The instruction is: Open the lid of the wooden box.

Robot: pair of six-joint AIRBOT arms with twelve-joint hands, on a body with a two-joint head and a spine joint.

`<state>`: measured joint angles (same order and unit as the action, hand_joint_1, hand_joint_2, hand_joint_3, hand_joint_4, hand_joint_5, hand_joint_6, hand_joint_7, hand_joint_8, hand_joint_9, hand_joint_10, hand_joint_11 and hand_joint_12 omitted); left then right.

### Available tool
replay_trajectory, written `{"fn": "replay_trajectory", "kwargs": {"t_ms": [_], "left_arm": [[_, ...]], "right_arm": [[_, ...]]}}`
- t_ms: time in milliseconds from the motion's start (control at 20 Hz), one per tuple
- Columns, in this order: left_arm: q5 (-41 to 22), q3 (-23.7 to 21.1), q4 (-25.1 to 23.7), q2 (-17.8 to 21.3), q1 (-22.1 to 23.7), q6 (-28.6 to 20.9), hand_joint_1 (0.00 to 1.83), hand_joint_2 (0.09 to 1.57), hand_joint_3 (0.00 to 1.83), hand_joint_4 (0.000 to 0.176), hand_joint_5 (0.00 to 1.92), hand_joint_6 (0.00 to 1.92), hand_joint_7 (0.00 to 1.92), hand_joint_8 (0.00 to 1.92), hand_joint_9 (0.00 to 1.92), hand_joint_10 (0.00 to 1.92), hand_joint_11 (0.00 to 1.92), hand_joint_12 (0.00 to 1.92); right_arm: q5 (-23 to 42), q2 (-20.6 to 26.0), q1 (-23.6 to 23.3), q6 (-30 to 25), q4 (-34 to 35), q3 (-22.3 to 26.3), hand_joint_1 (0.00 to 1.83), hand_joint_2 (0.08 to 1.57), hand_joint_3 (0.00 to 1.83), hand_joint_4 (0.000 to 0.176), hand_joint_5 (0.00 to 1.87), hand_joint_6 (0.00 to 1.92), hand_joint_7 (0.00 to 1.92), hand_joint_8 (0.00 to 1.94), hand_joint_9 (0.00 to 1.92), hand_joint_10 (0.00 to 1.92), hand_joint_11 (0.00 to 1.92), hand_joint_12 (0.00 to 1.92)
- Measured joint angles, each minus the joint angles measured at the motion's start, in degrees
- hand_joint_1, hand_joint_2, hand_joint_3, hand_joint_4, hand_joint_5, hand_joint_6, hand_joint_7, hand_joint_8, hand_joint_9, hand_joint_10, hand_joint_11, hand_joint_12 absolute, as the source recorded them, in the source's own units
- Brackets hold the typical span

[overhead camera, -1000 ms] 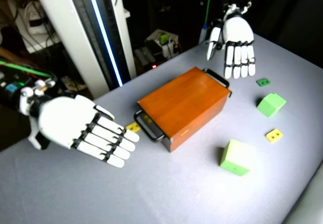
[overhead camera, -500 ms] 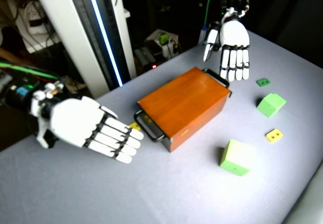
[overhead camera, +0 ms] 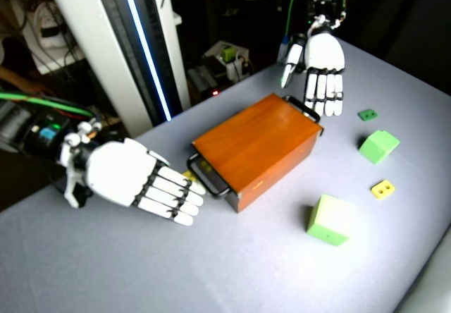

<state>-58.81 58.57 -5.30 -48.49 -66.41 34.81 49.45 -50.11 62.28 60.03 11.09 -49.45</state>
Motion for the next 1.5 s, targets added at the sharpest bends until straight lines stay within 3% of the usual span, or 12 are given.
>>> {"fn": "replay_trajectory", "kwargs": {"t_ms": [200,250,350,500,550,700,900,1150,1250,1350,1400,1500], "left_arm": [[0.9,0.1,-0.8,-0.6,0.5,-0.6,0.27,1.36,0.00,0.000,0.12,0.00,0.01,0.00,0.00,0.00,0.00,0.00],[1.2,0.1,-1.0,-0.6,0.5,-0.6,0.27,1.36,0.00,0.015,0.04,0.00,0.00,0.00,0.00,0.00,0.00,0.00],[1.9,0.2,-1.0,-0.7,0.5,-0.6,0.29,1.36,0.00,0.080,0.00,0.00,0.00,0.00,0.00,0.00,0.00,0.00],[2.6,0.6,-0.7,-0.7,0.5,-0.6,0.29,1.38,0.01,0.139,0.00,0.00,0.00,0.00,0.00,0.00,0.00,0.00],[2.7,0.7,-0.6,-0.7,0.5,-0.6,0.28,1.39,0.01,0.147,0.00,0.00,0.00,0.00,0.00,0.00,0.00,0.00],[2.7,0.7,-0.5,-0.7,0.5,-0.6,0.30,1.41,0.01,0.153,0.00,0.00,0.00,0.00,0.00,0.00,0.00,0.00],[2.7,0.7,-0.5,-0.7,0.5,-0.6,0.35,1.42,0.01,0.116,0.00,0.00,0.00,0.00,0.00,0.00,0.00,0.00],[2.6,0.7,-0.2,-0.7,0.5,-0.6,0.44,1.42,0.00,0.141,0.00,0.00,0.00,0.00,0.00,0.00,0.00,0.00],[2.4,0.7,-0.1,-0.7,0.5,-0.6,0.44,1.42,0.00,0.136,0.00,0.00,0.00,0.00,0.00,0.00,0.00,0.00],[2.2,0.7,0.0,-0.7,0.5,-0.6,0.44,1.43,0.00,0.147,0.00,0.00,0.00,0.00,0.00,0.00,0.00,0.00],[2.2,0.7,0.0,-0.7,0.5,-0.6,0.42,1.44,0.00,0.156,0.00,0.00,0.00,0.00,0.00,0.00,0.00,0.00],[2.2,0.7,0.0,-0.7,0.5,-0.6,0.47,1.43,0.00,0.150,0.00,0.00,0.00,0.00,0.00,0.00,0.00,0.00]], "right_arm": [[-1.0,-0.5,-0.6,0.0,-0.5,-0.4,0.35,1.38,0.00,0.000,0.03,0.00,0.00,0.00,0.00,0.00,0.00,0.00],[-1.0,-0.5,-0.6,0.0,-0.5,-0.4,0.37,1.37,0.00,0.000,0.00,0.00,0.00,0.00,0.00,0.00,0.00,0.00],[-1.1,-0.5,-0.6,-0.1,-0.7,-0.4,0.42,1.36,0.00,0.000,0.00,0.00,0.00,0.00,0.00,0.00,0.00,0.00],[-1.2,-0.5,-0.6,-0.2,-0.7,-0.4,0.44,1.36,0.00,0.000,0.00,0.00,0.00,0.00,0.00,0.00,0.00,0.00],[-1.3,-0.5,-0.6,-0.5,-0.7,-0.4,0.46,1.35,0.00,0.000,0.00,0.00,0.00,0.00,0.00,0.00,0.00,0.00],[-1.3,-0.2,-0.6,-1.1,-0.8,-0.4,0.49,1.36,0.00,0.000,0.00,0.00,0.00,0.00,0.00,0.00,0.00,0.00],[-1.3,0.2,-0.6,-2.1,-0.9,-0.4,0.43,1.38,0.01,0.000,0.00,0.00,0.00,0.00,0.00,0.00,0.00,0.00],[-0.4,0.6,-0.6,-3.6,-0.7,-0.5,0.38,1.41,0.01,0.000,0.00,0.00,0.00,0.00,0.00,0.00,0.00,0.00],[-0.1,0.6,-0.6,-4.0,-0.6,-0.5,0.36,1.42,0.01,0.000,0.00,0.00,0.00,0.00,0.00,0.00,0.00,0.00],[0.6,0.7,-0.2,-4.8,-0.7,-0.6,0.37,1.42,0.01,0.000,0.00,0.00,0.00,0.00,0.00,0.00,0.00,0.00],[0.8,0.7,-0.2,-5.0,-0.6,-0.7,0.38,1.43,0.01,0.025,0.00,0.00,0.00,0.00,0.00,0.00,0.00,0.00],[0.9,0.7,-0.2,-5.1,-0.5,-0.7,0.39,1.43,0.00,0.039,0.00,0.00,0.00,0.00,0.00,0.00,0.02,0.01]]}}
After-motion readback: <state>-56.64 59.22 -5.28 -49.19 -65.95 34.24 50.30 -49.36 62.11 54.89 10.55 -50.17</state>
